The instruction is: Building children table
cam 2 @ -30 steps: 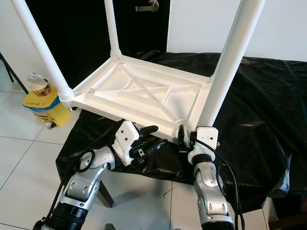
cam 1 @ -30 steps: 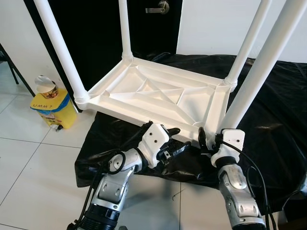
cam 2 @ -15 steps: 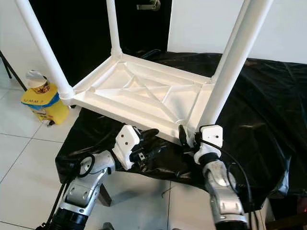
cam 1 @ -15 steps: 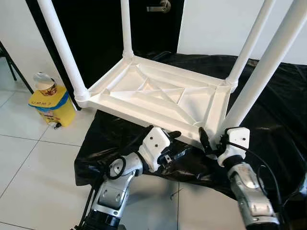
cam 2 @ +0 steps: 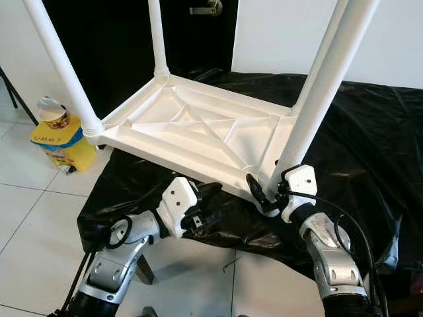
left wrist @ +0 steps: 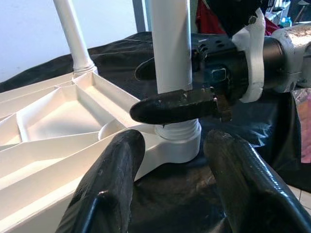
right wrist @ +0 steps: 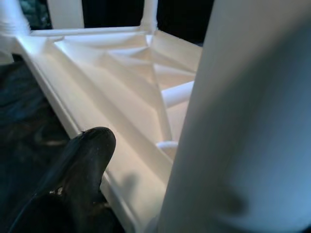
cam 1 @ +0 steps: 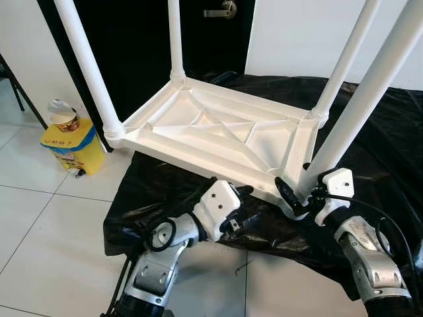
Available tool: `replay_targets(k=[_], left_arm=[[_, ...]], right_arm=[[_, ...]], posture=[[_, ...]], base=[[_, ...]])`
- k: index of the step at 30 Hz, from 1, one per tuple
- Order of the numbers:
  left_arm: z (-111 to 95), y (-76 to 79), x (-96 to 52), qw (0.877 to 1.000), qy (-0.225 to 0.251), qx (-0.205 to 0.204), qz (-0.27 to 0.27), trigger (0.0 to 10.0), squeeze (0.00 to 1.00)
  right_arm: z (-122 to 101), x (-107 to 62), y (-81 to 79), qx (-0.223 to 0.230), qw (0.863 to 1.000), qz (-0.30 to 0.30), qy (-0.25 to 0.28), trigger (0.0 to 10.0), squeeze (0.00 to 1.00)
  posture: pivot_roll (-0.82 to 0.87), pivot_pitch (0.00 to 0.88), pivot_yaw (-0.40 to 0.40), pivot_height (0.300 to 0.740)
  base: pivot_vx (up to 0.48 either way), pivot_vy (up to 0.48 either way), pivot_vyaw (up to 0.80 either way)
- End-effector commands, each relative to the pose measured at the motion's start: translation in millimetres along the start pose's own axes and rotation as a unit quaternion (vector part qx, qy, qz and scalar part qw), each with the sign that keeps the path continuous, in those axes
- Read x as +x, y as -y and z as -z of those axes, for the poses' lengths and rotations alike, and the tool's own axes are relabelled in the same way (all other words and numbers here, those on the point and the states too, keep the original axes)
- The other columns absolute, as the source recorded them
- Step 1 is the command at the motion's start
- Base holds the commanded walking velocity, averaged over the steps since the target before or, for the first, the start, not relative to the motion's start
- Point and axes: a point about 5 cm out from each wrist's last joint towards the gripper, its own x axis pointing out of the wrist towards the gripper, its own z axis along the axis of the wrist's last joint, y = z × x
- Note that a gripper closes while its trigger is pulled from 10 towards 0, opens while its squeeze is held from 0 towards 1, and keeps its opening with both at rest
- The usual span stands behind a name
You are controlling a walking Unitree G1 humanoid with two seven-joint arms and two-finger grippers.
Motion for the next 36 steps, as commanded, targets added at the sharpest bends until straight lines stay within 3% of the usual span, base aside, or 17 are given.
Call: replay_targets(k=[1,2,4,8,9,14,19,20,25,36], left_arm=[[-1.7,2.4,2.7,1.0,0.002,-0.004,-0.018,10.0,0.0],[-1.7,2.4,2.7,1.0,0.002,-0.004,-0.018,10.0,0.0],[-3.2,2.6,5.9,1.0,0.005,-0.002,-0.015,10.0,0.0],[-3.7,2.0,6.8,1.0,0.005,0.001,-0.015,10.0,0.0],[-3.9,1.0,7.2,1.0,0.005,0.001,-0.015,10.0,0.0],[-0.9,-10.0,2.2,0.999,-0.007,0.003,-0.031,10.0,0.0],[0.1,-11.2,0.0,0.999,-0.01,0.003,-0.035,10.0,0.0],[0.4,-11.0,-0.3,0.999,-0.01,0.001,-0.037,10.0,0.0],[1.4,-10.5,0.3,0.999,-0.01,-0.002,-0.04,10.0,0.0],[13.4,-3.8,9.3,0.998,-0.02,-0.027,-0.055,10.0,0.0]], right_arm=[[2.3,1.3,2.1,-0.005,1.0,-0.018,-0.007,10.0,0.0],[2.3,1.3,2.1,-0.005,1.0,-0.018,-0.007,10.0,0.0],[5.7,2.4,3.2,-0.005,1.0,-0.02,-0.013,2.7,0.0],[7.5,2.3,3.7,-0.001,1.0,-0.016,-0.015,2.7,0.0],[9.3,2.2,3.9,0.003,1.0,-0.014,-0.016,0.0,0.0],[19.0,-2.6,-2.0,0.017,0.999,-0.005,-0.026,0.0,0.0],[21.9,-4.0,-0.6,0.022,0.999,0.017,-0.031,0.0,0.0],[22.5,-3.5,-0.4,0.027,0.999,0.025,-0.031,10.0,0.0],[23.4,-0.8,-2.1,0.033,0.998,0.047,-0.031,10.0,0.0],[20.6,2.7,-14.9,0.054,0.984,0.166,-0.029,10.0,0.0]], posture=[[0.01,0.053,-0.041,0.74],[0.01,0.053,-0.041,0.74],[0.01,0.054,-0.038,0.74],[0.0,0.054,-0.039,0.74],[0.0,0.053,-0.039,0.74],[0.01,0.059,-0.041,0.74],[0.0,0.055,-0.041,0.74],[0.0,0.054,-0.04,0.74],[0.01,0.054,-0.04,0.74],[-0.03,0.052,-0.038,0.74]], base=[[0.0,0.0,0.0],[0.0,0.0,0.0],[0.0,0.0,0.0],[0.0,0.0,0.0],[0.0,0.0,0.0],[0.0,0.0,0.0],[0.0,0.0,0.0],[0.0,0.0,0.0],[0.0,0.0,0.0],[0.0,0.0,0.0]])
